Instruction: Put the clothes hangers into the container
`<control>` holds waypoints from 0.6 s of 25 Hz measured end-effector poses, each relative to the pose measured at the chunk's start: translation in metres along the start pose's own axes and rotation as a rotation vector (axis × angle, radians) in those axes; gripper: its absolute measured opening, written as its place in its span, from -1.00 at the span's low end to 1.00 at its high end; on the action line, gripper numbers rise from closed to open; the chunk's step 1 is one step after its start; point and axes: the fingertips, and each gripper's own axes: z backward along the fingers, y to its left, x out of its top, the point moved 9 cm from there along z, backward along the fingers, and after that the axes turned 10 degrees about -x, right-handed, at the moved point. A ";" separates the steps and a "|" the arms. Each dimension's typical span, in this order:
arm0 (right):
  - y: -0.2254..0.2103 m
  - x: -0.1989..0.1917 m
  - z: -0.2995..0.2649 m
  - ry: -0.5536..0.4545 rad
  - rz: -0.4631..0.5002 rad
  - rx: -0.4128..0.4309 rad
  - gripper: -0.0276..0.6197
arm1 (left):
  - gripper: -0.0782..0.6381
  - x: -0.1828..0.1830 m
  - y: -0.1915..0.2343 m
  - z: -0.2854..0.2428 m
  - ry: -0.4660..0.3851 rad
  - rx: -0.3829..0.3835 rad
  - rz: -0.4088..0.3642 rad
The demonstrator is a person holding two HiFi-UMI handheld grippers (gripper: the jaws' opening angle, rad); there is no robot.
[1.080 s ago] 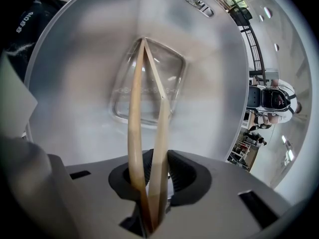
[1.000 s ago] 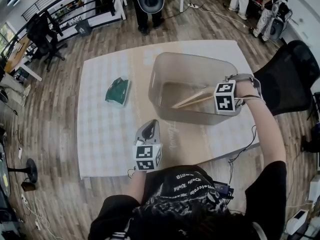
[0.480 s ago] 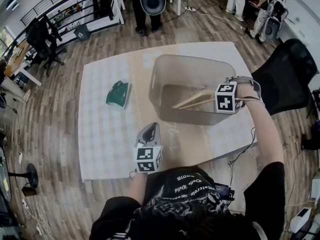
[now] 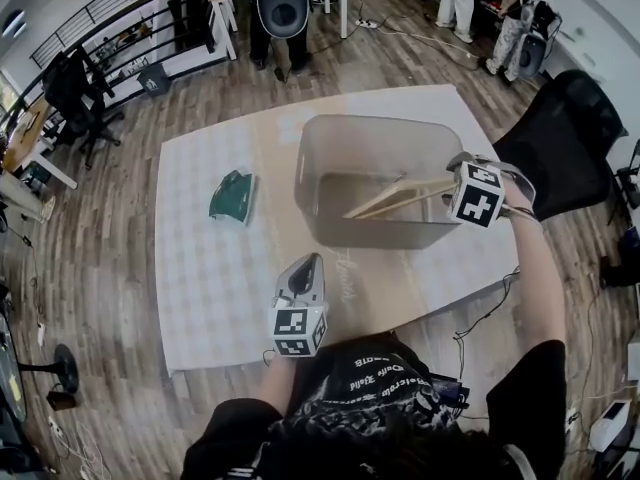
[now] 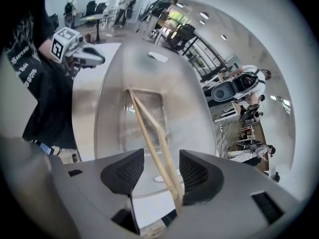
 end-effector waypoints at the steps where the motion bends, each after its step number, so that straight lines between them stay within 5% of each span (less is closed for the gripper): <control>1: 0.000 -0.002 0.007 -0.038 -0.050 -0.007 -0.20 | -0.73 0.002 -0.003 0.002 -0.016 -0.016 0.001; 15: 0.074 -0.024 0.084 -0.503 -0.626 -0.297 -0.32 | -0.73 0.012 -0.017 0.012 -0.023 -0.158 -0.013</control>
